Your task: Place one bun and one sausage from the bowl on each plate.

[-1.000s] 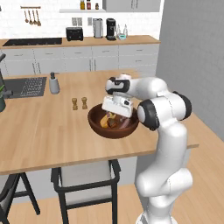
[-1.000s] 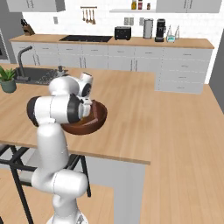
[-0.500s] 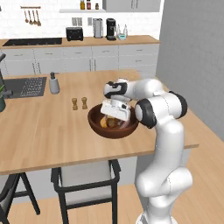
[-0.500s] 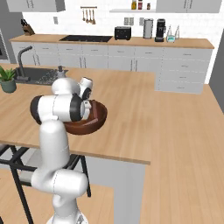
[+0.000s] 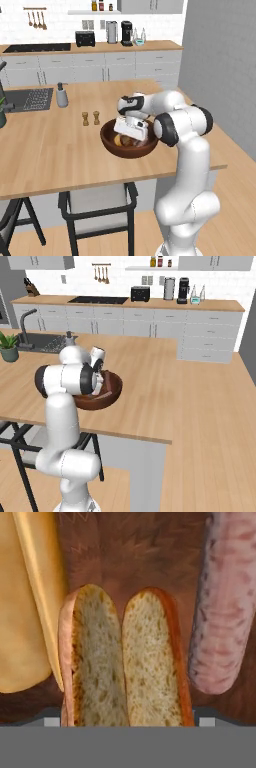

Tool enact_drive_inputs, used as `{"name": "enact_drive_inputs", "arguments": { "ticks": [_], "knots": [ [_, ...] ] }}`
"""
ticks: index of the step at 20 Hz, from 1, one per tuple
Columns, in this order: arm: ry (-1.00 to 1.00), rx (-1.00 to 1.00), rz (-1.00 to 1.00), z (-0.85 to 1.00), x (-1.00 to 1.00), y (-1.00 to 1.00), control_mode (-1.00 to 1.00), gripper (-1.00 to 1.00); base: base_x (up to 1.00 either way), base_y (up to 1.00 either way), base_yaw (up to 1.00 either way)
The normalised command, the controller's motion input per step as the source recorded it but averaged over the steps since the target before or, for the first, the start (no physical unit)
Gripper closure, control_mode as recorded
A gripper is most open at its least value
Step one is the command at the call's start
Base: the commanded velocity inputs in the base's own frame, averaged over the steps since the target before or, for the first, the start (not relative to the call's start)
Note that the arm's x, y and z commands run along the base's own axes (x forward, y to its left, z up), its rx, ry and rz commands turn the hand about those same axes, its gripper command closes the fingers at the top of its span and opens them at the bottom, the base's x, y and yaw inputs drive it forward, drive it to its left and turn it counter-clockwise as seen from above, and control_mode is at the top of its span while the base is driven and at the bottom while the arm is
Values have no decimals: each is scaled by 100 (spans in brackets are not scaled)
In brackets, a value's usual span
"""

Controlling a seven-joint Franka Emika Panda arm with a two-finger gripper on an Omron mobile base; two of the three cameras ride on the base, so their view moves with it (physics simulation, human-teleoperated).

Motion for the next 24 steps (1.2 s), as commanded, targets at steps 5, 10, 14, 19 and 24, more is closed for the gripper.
{"name": "enact_drive_inputs", "arguments": {
  "ticks": [5, 10, 14, 19, 24],
  "knots": [
    [-36, 0, 0, 63, -65, 0, -100, 100, 0, 0, 0],
    [-55, 0, 0, 100, -100, 0, -100, 100, 0, 0, 0],
    [-38, -4, 5, 64, -75, 4, 100, 100, -25, 7, 5],
    [0, 0, 0, 0, 0, 0, 100, 100, -83, 81, 24],
    [0, 0, 0, 0, 0, 0, 100, 100, -13, 100, 12]
  ]
}}
